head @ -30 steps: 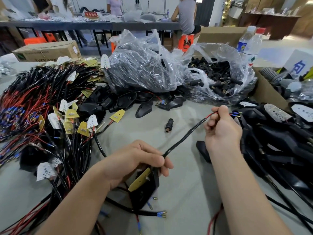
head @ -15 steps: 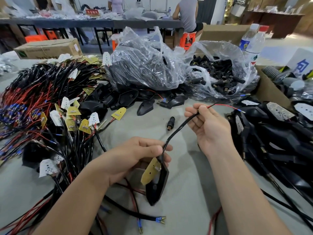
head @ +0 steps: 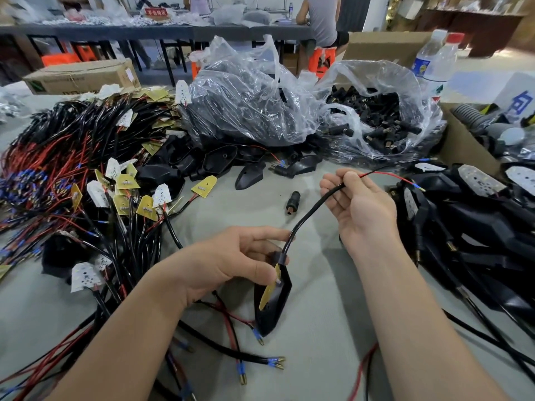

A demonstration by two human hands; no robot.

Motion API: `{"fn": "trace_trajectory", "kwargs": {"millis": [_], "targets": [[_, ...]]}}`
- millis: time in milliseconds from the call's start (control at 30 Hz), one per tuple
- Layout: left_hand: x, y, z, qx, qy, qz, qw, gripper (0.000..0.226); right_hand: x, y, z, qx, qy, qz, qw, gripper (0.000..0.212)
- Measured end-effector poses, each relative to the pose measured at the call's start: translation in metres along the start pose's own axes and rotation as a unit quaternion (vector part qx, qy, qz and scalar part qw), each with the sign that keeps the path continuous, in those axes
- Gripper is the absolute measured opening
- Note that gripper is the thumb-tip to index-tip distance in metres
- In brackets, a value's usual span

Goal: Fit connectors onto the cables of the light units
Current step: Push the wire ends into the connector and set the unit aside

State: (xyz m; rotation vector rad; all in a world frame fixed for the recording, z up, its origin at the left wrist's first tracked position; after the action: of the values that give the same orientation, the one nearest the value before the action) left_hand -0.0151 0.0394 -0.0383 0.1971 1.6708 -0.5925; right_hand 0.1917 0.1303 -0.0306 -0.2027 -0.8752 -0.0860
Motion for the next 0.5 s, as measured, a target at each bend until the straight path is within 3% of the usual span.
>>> {"fn": "trace_trajectory", "kwargs": {"millis": [200,367,433,500], "targets": [[-0.002,0.002,0.007,0.014,0.098,0.018,0.995,0.077,-0.006,-0.003,0.005,0.025,-0.064,-0.017,0.997,0.019],[0.000,0.003,0.006,0.041,0.109,0.042,0.992,0.087,-0.001,-0.003,0.004,0.045,-0.125,-0.029,0.991,0.022],[0.001,0.007,0.011,0.025,0.051,0.068,0.996,0.072,-0.001,-0.006,0.006,0.073,-0.157,-0.006,0.985,0.025],[0.002,0.015,0.015,-0.066,-0.043,0.070,0.994,0.045,-0.007,-0.015,0.012,0.117,-0.193,0.037,0.973,0.033]]}}
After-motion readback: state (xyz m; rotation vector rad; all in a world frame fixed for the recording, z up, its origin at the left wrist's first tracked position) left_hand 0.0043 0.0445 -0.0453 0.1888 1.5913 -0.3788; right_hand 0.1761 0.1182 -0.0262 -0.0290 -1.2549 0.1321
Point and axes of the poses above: each hand's wrist, its own y-axis towards the middle knuckle, its own z-axis out of the palm, x = y × z, the point moved 2 cm from there along y, towards the middle knuckle, and after that the axes turned 3 degrees about y, right-handed, at the moved point
